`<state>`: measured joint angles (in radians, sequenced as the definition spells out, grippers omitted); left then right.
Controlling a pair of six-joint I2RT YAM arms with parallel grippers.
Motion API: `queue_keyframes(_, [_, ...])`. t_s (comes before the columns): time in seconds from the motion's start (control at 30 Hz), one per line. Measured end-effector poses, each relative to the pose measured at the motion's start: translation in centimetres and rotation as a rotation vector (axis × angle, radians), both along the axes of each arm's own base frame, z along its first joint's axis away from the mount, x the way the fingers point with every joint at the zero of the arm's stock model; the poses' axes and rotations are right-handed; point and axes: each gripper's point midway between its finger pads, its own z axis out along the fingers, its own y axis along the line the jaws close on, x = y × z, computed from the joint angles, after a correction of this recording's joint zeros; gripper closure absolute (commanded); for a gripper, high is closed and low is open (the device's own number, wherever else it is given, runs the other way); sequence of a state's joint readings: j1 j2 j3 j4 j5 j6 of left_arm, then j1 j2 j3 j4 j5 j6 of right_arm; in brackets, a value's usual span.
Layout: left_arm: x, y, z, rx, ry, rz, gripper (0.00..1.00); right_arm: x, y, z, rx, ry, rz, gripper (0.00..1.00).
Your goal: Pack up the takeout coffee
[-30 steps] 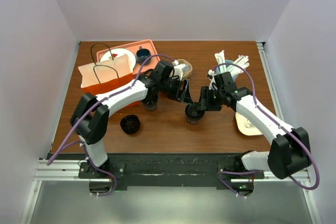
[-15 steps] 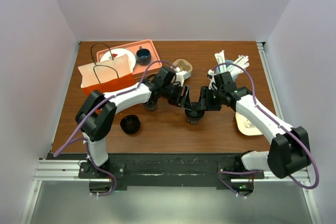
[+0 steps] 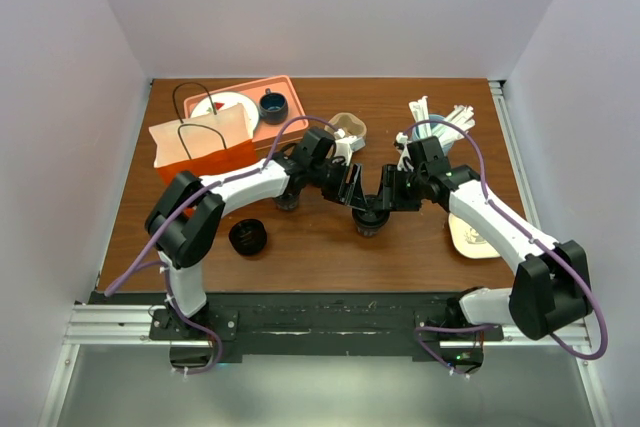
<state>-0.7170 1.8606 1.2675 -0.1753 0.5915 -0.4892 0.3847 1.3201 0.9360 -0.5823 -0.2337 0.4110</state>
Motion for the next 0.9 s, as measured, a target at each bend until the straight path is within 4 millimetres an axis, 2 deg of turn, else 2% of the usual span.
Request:
queue_keyframes(0.47, [-0.1,-0.2,-0.2,0.005,-0.004,-0.002,0.48,0.1,-0.2,1.7,-0.009,0.010,-0.008,0.40])
queue_keyframes(0.57, [-0.1,-0.2,-0.2,0.006,-0.006,-0.001,0.49,0.2,-0.4,2.3,-0.009,0.009,-0.016,0.44])
queue_keyframes(0.67, [-0.1,-0.3,-0.2,0.007,-0.008,0.000,0.49,0.6,-0.6,3.0,-0.007,-0.005,-0.028,0.51])
queue_keyframes(0.83, [0.0,-0.3,-0.2,0.009,-0.010,0.001,0.49,0.8,-2.1,4.1,-0.001,-0.028,-0.074,0.64])
queue_keyframes(0.9, [0.0,-0.3,-0.2,0.010,-0.010,0.002,0.49,0.9,-2.5,4.2,0.004,-0.032,-0.088,0.66])
